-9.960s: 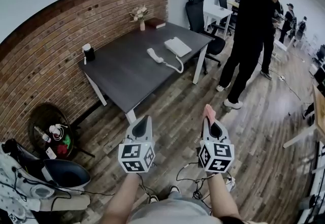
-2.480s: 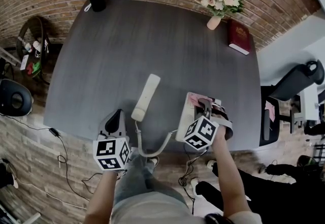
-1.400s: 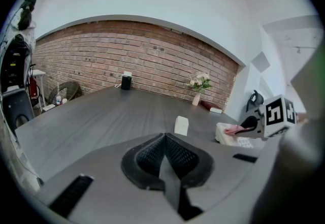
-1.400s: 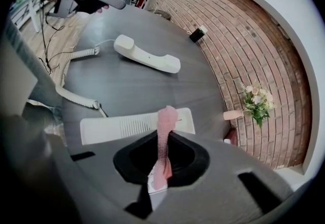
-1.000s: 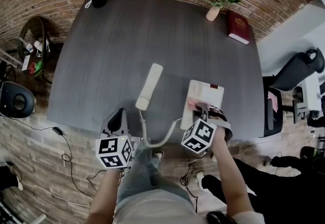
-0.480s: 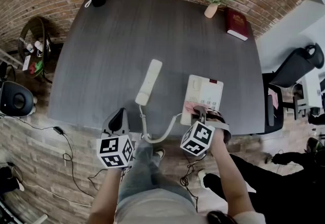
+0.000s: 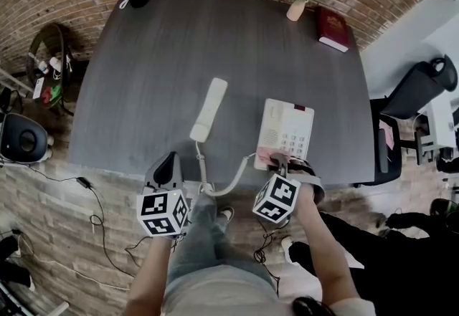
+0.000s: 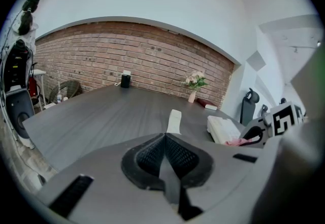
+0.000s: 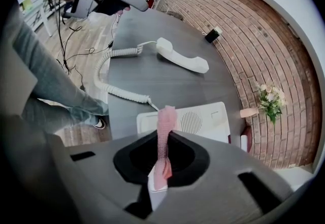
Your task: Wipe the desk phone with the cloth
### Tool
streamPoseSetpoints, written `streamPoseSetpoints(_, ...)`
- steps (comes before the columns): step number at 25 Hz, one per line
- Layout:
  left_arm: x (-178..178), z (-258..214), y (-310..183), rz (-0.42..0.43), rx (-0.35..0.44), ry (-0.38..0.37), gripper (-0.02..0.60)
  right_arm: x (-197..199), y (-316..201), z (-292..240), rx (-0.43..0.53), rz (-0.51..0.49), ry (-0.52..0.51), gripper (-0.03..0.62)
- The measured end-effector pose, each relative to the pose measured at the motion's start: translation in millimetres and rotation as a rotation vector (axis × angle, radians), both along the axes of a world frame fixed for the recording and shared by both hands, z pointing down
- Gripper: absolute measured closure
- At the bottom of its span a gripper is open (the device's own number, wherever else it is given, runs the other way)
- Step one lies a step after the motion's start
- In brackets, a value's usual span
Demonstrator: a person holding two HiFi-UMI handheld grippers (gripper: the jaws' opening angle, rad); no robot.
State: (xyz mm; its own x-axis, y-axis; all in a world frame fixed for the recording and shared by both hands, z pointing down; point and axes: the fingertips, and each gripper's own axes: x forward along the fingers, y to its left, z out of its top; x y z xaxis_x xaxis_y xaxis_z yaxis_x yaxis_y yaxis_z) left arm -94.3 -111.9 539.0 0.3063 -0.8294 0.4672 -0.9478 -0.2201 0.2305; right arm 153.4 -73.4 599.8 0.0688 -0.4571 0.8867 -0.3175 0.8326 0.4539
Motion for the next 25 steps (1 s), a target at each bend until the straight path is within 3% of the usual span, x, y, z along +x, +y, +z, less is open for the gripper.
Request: streamPoseSetpoints(25,24,-5,10,0.043,-0.002,-0.022,0.577,-6,58,13,-0.089,-0.033,-0.068,0.570)
